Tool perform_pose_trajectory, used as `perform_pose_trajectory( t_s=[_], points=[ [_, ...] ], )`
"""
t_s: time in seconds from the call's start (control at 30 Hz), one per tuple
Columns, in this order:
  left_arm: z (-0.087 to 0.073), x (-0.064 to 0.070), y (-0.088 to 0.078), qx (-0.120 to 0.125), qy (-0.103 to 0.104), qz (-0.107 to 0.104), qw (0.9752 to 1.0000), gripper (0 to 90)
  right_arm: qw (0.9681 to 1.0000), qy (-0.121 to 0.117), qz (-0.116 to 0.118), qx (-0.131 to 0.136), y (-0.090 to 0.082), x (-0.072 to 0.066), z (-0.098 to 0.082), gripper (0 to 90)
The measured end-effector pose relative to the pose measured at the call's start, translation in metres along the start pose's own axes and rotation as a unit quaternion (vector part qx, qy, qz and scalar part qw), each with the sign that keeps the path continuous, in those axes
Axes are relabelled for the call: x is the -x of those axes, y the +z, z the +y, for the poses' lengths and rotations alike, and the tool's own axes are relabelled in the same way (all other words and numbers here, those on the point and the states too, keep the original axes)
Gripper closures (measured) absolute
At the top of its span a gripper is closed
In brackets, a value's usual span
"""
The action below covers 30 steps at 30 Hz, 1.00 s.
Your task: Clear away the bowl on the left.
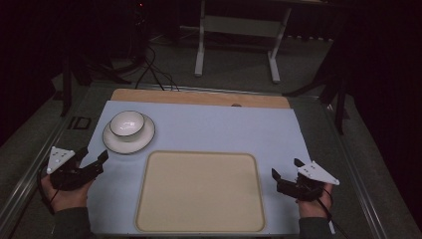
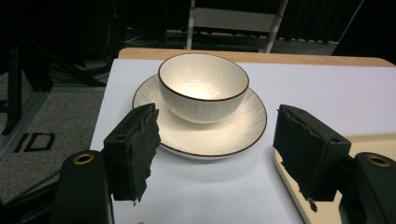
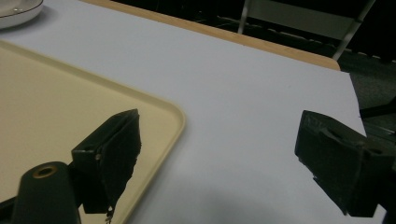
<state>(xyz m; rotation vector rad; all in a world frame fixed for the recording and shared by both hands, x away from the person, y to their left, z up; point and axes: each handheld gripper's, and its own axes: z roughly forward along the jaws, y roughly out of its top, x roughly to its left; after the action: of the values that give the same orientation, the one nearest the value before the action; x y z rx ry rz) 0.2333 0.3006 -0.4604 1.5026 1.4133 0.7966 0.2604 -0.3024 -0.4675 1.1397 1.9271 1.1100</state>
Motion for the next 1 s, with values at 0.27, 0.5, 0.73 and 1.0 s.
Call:
perform_pose_trajectory(
  t_s=[0.27,0.5,0.73,1.0],
  points=[
    [0.0,0.0,0.0,-0.001,0.0,-0.001,1.0,31.4,1.0,-0.005,-0.001,-0.001,0.001,-0.001,0.0,14.0],
    [0.0,0.002,0.001,-0.004,-0.002,-0.001,1.0,31.3,1.0,-0.005,-0.004,0.001,0.0,-0.001,0.0,14.0],
    [0.004,0.005,0.002,-0.004,0.0,-0.004,1.0,31.4,0.9999,-0.007,-0.007,0.004,-0.001,-0.002,0.0,14.0],
    [0.013,0.012,0.008,-0.008,0.008,-0.01,0.9999,32.0,0.9999,-0.008,-0.005,0.005,0.0,-0.002,0.0,14.0]
  ],
)
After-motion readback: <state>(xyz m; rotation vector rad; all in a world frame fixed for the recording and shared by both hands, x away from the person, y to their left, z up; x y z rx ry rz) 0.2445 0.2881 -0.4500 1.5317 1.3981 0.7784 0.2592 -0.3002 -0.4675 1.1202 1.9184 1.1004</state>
